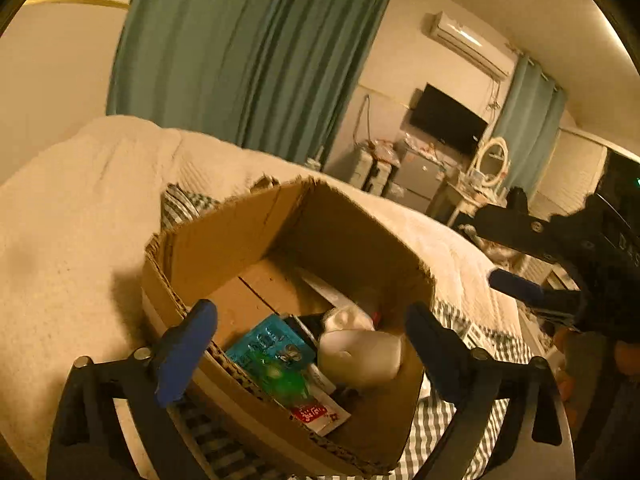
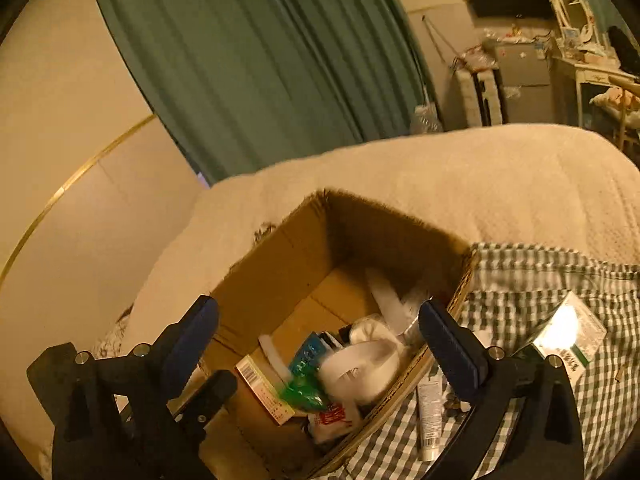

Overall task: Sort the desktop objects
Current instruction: 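Move both open tools back over the items on the bed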

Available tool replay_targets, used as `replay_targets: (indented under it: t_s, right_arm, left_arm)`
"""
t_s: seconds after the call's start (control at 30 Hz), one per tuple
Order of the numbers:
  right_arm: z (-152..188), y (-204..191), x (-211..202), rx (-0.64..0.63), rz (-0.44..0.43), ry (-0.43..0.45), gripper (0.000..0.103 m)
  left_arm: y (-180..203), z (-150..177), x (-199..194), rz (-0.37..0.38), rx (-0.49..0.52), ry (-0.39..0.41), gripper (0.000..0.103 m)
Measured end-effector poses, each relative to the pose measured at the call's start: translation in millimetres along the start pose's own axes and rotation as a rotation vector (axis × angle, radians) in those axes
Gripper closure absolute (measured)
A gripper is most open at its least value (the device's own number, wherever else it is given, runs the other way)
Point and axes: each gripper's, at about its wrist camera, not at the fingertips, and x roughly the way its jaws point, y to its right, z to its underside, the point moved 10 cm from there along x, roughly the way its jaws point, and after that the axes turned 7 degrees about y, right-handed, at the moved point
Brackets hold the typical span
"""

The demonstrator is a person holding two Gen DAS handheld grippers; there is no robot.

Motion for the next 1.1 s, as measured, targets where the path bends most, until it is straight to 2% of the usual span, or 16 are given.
replay_targets:
  t_s: [0.03,0.17,0.27,0.33,0.4,0.43,0.53,0.6,0.67,0.73,0.8,0.9,1.0,1.1]
  right_arm:
    - [0.0,0.0,0.0,0.000,0.000,0.000,0.000]
    - [4.7,23.8,-42.5,-0.001,0.032,0.036,0.000]
    - [11.0,50.0,-85.1,-0.038,0.090,0.056,0.000]
    - [17.9,73.2,-119.7,-0.086,0.155,0.066,0.000]
    - [23.4,97.9,-155.0,-0.149,0.217,0.069,0.000]
    - [23.4,97.9,-155.0,-0.149,0.217,0.069,0.000]
    - [30.3,123.2,-184.3,-0.222,0.258,0.072,0.000]
    - [35.0,127.9,-188.9,-0.271,0.266,0.068,0.000]
    - [42.4,135.9,-189.4,-0.337,0.273,0.056,0.000]
    - [52.5,141.1,-183.4,-0.387,0.244,0.036,0.000]
    - [60.9,148.3,-175.8,-0.415,0.223,0.018,0.000]
    - [72.0,163.6,-155.7,-0.462,0.205,-0.012,0.000]
    - [79.4,182.7,-120.6,-0.478,0.178,-0.068,0.000]
    - [81.3,199.7,-91.1,-0.487,0.164,-0.088,0.000]
  left_arm:
    - [3.5,0.0,-2.6,-0.002,0.005,0.003,0.005]
    - [14.1,6.9,-16.7,-0.037,-0.001,0.005,0.005]
    - [35.5,17.3,-39.0,-0.036,-0.047,0.023,0.003]
    - [52.7,20.2,-51.7,-0.034,-0.041,0.060,0.000]
    - [76.5,26.0,-63.0,-0.016,0.004,0.088,0.000]
    - [89.1,32.7,-67.5,-0.012,0.041,0.094,0.000]
    - [108.0,59.8,-70.9,-0.051,0.105,0.085,0.000]
    - [119.9,83.4,-65.4,-0.065,0.147,0.064,0.000]
    - [130.8,104.4,-52.3,-0.048,0.187,0.016,0.000]
    - [134.9,116.9,-38.7,-0.057,0.207,-0.026,0.000]
    - [133.0,128.3,-22.8,-0.059,0.201,-0.057,0.000]
    - [122.3,143.6,1.9,-0.080,0.141,-0.120,0.000]
    - [111.8,159.3,31.0,-0.094,0.079,-0.186,0.000]
    - [103.6,174.4,48.7,-0.160,0.116,-0.201,0.000]
